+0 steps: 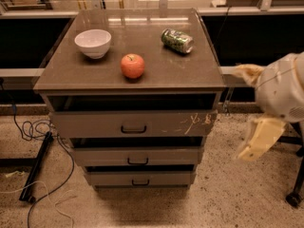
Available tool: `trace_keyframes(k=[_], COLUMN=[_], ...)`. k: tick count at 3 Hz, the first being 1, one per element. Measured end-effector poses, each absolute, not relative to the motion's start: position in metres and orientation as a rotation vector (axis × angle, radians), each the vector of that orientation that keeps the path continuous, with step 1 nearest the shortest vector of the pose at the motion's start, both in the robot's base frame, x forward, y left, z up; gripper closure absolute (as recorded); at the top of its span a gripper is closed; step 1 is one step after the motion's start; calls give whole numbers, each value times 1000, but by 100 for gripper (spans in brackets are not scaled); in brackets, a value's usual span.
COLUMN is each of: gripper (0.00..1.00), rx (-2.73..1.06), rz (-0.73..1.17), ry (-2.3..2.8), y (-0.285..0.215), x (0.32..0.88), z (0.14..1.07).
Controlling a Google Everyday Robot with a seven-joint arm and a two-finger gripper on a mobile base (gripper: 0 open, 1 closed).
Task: Open middle drawer
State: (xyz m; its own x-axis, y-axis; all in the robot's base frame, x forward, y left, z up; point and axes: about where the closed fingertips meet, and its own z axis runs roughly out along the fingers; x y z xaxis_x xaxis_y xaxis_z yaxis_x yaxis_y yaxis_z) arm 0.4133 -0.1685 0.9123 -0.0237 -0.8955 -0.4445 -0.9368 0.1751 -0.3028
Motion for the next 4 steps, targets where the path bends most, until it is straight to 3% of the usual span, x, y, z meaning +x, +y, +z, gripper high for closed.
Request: trace_keyframes(k=[2,4], gripper=[0,0], rx=[-1687,-1642], rz=[206,305], ry=[1810,1843], y=[-140,-108], x=[411,422], z=[885,801])
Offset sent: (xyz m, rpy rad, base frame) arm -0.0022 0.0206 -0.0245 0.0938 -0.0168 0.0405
